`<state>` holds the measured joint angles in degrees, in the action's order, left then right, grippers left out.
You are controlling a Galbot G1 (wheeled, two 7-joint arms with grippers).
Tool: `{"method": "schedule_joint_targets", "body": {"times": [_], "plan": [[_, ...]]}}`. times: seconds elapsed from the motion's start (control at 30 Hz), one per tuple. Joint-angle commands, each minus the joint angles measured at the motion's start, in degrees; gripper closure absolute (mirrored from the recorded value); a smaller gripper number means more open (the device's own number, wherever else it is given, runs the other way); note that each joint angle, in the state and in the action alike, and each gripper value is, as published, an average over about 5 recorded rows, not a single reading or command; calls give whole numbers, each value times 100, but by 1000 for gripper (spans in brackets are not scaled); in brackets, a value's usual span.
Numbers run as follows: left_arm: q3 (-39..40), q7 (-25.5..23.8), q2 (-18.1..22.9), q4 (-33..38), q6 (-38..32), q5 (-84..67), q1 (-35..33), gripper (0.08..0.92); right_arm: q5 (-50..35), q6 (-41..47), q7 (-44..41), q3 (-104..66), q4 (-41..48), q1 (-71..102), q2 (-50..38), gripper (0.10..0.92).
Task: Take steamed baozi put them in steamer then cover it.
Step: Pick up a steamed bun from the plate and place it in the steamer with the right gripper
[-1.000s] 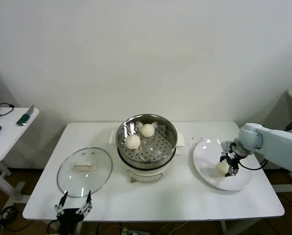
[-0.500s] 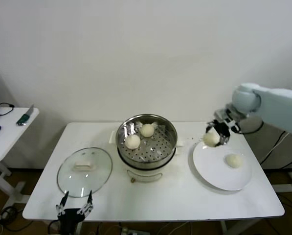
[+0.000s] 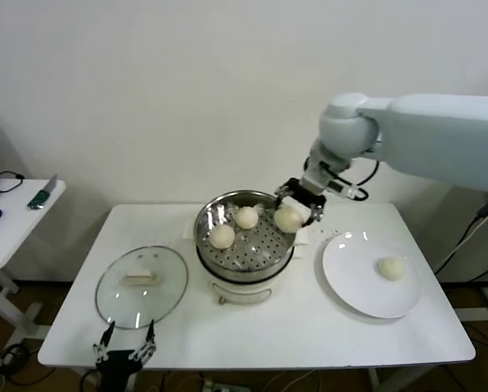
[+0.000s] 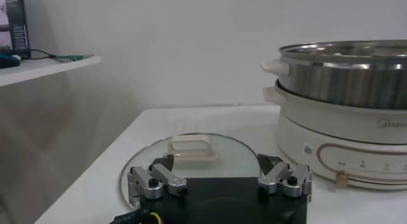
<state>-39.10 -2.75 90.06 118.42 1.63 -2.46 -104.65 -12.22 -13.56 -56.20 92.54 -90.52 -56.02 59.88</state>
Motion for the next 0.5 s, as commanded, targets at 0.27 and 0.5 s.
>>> {"method": "schedule_joint_targets", "body": {"times": [0.27,0.5], "plan": [[-70,22,-10,26,-43,-7,-94,177,1604,-356,531,-223,399,1271,1297,304],[-48,24,-6,30,-52,-3,-89,177,1689,-344,595,-145,842,1563,1365,304]]}}
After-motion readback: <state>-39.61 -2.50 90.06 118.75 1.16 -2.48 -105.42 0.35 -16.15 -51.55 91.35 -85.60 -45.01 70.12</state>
